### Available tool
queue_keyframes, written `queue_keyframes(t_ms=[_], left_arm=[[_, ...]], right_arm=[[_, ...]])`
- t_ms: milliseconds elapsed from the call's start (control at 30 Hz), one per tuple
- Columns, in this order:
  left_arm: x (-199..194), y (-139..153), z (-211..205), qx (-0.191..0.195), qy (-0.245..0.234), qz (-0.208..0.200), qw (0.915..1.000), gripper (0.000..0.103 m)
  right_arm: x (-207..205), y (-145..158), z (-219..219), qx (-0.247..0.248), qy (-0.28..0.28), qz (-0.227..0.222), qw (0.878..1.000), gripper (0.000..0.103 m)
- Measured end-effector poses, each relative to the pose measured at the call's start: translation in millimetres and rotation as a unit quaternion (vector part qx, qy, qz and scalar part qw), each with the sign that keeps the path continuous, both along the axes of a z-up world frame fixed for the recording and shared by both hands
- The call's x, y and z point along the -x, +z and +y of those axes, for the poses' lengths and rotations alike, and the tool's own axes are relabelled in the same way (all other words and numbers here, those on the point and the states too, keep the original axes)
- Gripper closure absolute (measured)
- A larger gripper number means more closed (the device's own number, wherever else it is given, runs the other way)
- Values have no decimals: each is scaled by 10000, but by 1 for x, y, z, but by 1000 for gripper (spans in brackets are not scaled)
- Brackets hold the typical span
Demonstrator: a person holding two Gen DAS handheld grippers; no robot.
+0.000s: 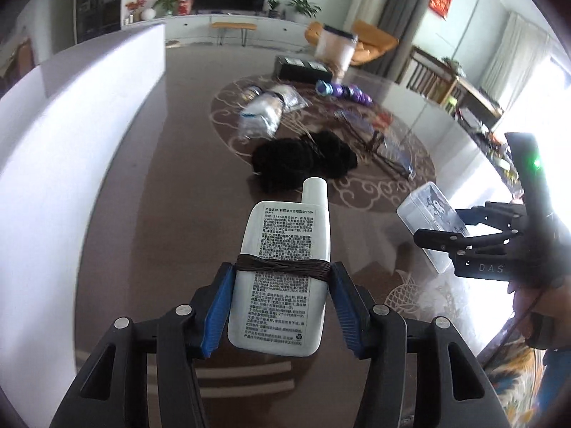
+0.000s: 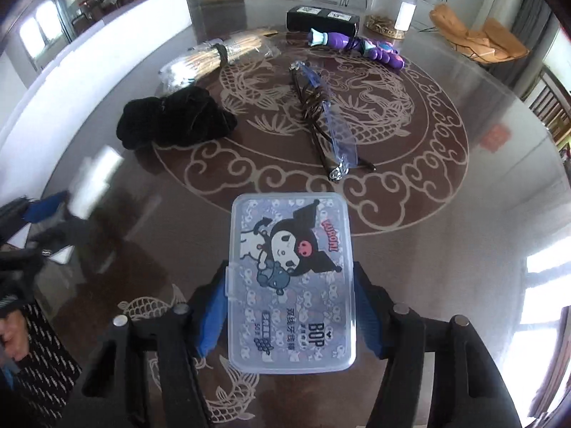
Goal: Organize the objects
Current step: 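Grasp the white lotion bottle with the left gripper while the right regrasps the Kuromi box, then carry the bottle and box over the bin and open both grippers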
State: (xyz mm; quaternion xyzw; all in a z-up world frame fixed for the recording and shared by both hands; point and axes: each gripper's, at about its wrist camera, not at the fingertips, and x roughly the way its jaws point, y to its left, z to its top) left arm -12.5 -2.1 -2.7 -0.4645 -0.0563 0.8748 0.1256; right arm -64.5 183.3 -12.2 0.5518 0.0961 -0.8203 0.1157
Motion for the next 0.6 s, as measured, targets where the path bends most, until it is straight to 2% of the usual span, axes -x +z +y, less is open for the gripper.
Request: queue_keyframes(t_ms=[167,333,433,533,600], left_arm=[[-15,20,-13,-261,266,261,9990,49],[-23,55,-36,-511,458,579,9960,49],[-25,81,-65,-562,684,781,9930,49],[-25,105,-107,-551,1131,953,9875,49],[-24,117,-139,-398,1556,1026,9817,49]], right_arm=[[-14,28,0,153,-8,372,9992,40],[-17,53,-19,315,178,589,9976,40],[-14,74,-44,590,354,774,9946,40],[-6,103,-81,853,663,1076,9883,40],[2,121,-108,1047,881,1223,9830,40]])
